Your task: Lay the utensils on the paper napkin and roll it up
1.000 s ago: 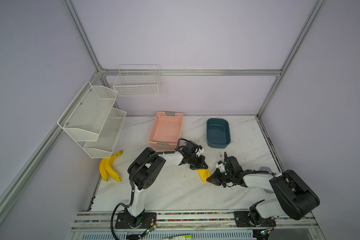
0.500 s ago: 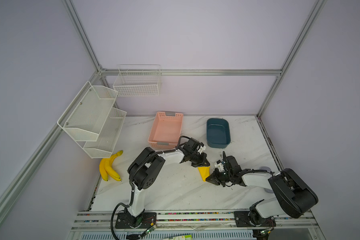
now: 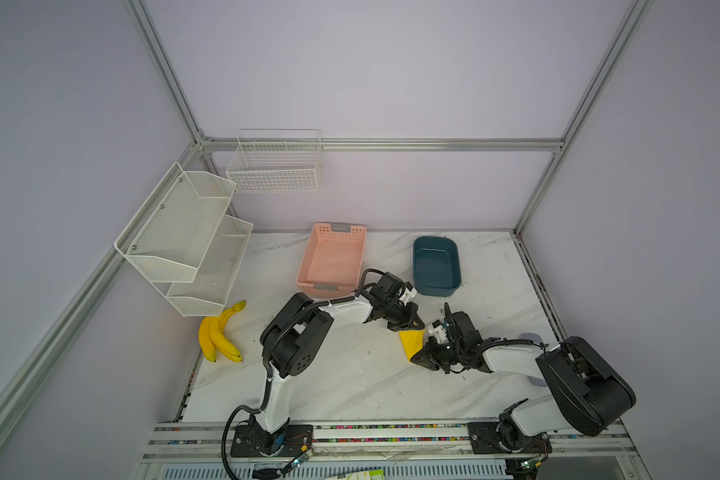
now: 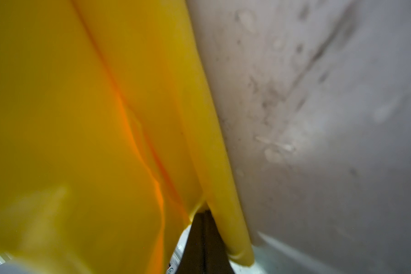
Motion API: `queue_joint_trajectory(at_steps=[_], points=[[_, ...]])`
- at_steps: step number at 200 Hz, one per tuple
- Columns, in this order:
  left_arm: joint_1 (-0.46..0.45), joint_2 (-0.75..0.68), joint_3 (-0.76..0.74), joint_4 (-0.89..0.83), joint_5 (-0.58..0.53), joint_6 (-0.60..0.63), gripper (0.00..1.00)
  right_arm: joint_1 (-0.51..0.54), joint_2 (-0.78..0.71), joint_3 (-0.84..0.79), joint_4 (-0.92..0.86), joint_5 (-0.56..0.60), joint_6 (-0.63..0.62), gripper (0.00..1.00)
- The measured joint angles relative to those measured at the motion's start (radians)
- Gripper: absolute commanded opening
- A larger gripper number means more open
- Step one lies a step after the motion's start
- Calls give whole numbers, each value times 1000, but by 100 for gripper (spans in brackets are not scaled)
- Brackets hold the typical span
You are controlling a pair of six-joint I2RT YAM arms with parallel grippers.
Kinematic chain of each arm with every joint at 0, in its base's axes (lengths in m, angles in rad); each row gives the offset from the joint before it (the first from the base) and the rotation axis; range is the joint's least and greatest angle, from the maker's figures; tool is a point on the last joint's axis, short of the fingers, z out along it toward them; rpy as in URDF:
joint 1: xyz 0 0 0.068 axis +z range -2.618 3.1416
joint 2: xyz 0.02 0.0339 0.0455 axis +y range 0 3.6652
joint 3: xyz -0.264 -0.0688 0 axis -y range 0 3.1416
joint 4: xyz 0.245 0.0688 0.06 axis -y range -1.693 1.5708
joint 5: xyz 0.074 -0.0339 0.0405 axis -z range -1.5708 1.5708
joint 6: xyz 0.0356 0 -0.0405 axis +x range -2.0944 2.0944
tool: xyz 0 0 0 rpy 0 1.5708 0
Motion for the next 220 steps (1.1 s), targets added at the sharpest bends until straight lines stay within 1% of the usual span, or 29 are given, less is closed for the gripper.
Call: queue_joint_trajectory(at_steps=[44, 115, 141, 153, 171, 202, 220], points=[[-5, 77, 39, -1, 12, 1, 0, 5, 1, 0, 4, 3, 0, 5], [-5, 132, 45, 8, 27, 9, 0, 6, 2, 0, 7, 4, 1, 5], [-6, 143, 50, 29, 38, 9, 0, 9, -4, 0, 0, 11, 0, 9], [-6, 148, 50, 42, 47, 9, 0, 11, -16, 0, -13, 21, 2, 14], [-6, 154, 50, 62, 54, 8, 0, 11, -50, 5, -60, 42, 2, 18], [-6, 163, 49, 99, 57, 3, 0, 12, -145, 25, -194, 100, 0, 19], [-6, 164, 43, 120, 57, -8, 0, 13, -209, 44, -269, 126, 0, 21]])
